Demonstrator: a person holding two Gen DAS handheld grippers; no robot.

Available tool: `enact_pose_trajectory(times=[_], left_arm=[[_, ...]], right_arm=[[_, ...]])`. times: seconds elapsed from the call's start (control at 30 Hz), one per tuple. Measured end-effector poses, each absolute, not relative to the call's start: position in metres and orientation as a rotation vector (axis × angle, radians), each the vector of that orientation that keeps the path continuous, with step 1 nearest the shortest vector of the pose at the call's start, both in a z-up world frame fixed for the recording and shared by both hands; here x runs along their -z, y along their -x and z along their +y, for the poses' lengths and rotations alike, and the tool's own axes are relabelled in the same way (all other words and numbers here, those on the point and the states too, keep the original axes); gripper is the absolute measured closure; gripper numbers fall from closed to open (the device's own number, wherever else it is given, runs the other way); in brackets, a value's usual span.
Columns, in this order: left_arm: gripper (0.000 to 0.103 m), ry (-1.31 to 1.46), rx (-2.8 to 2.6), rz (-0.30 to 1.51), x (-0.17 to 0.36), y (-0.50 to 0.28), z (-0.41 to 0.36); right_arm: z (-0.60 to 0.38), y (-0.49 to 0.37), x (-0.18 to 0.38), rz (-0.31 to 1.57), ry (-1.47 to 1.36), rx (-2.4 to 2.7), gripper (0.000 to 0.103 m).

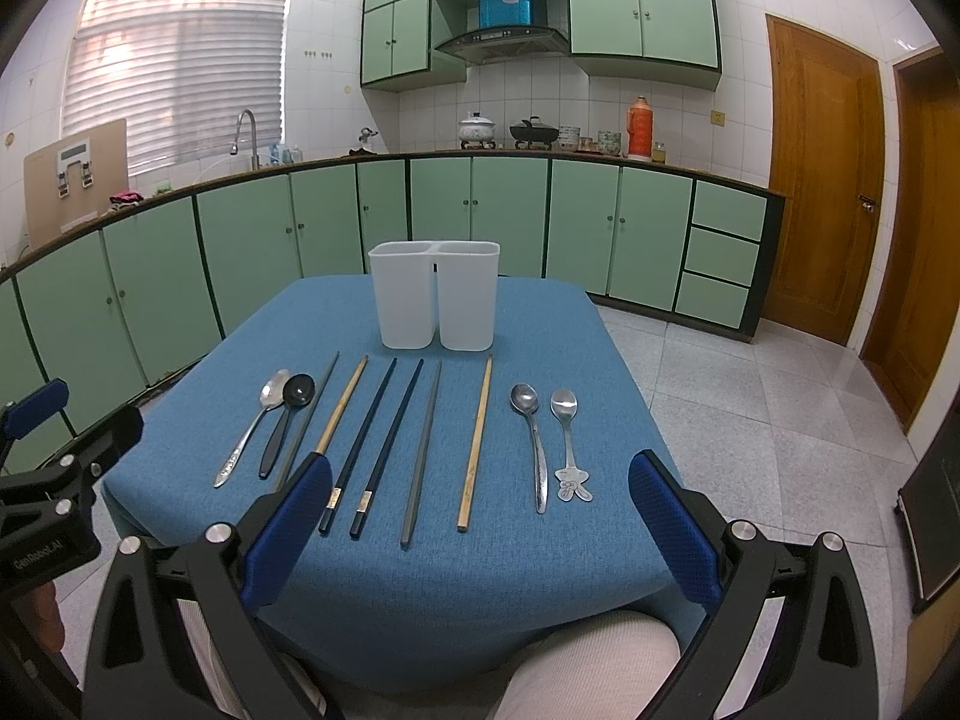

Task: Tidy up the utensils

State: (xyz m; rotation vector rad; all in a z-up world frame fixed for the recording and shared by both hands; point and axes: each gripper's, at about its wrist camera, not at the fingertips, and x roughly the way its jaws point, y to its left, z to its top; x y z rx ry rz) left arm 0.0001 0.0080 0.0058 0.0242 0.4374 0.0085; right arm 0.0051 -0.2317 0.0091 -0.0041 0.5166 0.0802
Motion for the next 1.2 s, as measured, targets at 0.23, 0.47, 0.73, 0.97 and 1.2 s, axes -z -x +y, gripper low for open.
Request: enact_pose_trajectory(times=[0.23,0.47,0.73,0.97,1.2], left_arm=[[0.005,-0.023,-0.011,0.438,-0.005,0.000,0.008],[0.005,-0.015,-0.021,0.448,-0.003,-0.006,0.016],[0.005,0.040,-0.115,0.508,0.012,-0.040,0.051],[0.005,0.016,-0.139,0.574,0.022,-0.088,0.064],[0.011,-0.003,-0.113,0.693,0.045,-0.153,0.070]], right_arm=[[-0.231,-0.005,-0.009,0.518,0.004,-0.080,0.006],[-0.234,-0.008,-0.007,0.521,0.004,-0.076,0.006],[-0.252,-0.036,0.001,0.544,-0.011,-0.063,0.006],[-0.270,-0.081,0.007,0.573,-0.020,-0.047,0.006],[-0.283,-0.118,0.019,0.610,-0.038,-0.052,0.006]])
